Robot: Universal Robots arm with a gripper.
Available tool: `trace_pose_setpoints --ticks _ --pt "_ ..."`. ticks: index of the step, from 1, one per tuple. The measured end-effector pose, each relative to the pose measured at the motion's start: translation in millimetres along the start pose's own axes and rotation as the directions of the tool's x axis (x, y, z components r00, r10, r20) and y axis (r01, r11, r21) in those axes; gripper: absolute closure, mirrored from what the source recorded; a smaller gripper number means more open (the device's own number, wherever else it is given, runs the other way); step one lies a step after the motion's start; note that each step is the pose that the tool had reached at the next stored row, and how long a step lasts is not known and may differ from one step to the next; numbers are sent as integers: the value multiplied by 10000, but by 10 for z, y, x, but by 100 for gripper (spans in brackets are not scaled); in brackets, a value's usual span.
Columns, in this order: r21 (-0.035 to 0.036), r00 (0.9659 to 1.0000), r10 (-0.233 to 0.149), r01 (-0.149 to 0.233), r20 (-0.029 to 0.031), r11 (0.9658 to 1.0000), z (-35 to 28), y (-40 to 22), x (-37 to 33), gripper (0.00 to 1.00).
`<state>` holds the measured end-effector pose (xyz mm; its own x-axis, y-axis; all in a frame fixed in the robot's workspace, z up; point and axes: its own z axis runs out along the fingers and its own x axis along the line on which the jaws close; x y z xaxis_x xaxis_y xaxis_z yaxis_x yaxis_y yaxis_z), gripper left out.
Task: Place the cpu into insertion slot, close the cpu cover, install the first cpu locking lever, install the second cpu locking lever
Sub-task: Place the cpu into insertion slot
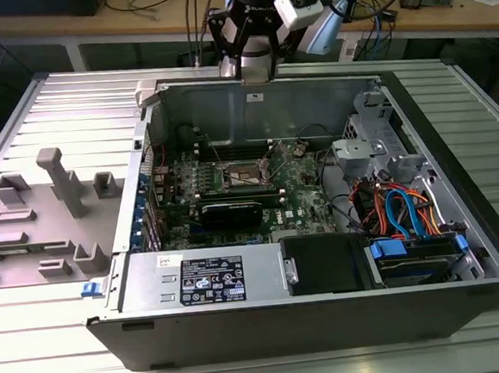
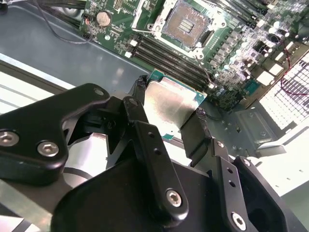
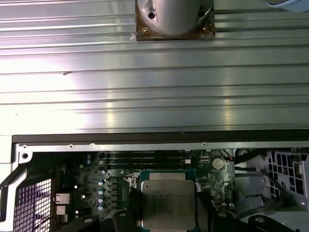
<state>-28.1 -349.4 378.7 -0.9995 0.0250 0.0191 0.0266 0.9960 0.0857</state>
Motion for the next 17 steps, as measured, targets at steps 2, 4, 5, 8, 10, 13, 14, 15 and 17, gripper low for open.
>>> trace_pose_setpoints --ticks 2,4,5,8,10,13,14,15,17 --pt "56 10000 -1 1 0 10000 3 -26 -1 46" --pt "87 10000 -1 1 2 10000 6 -46 0 46" --pt "103 10000 0 -1 2 9999 9 -52 1 46" --pt "135 10000 -53 53 -13 9999 32 -74 10 46" --pt "142 9999 -108 109 -51 9998 41 -82 11 46" --pt "155 9998 -171 173 -111 9997 54 -96 13 46" --pt "159 9997 -189 191 -132 9997 59 -102 13 46" --pt "163 9997 -202 205 -151 9997 63 -109 14 46" --pt "179 9996 -216 219 -157 9996 68 -114 15 46"
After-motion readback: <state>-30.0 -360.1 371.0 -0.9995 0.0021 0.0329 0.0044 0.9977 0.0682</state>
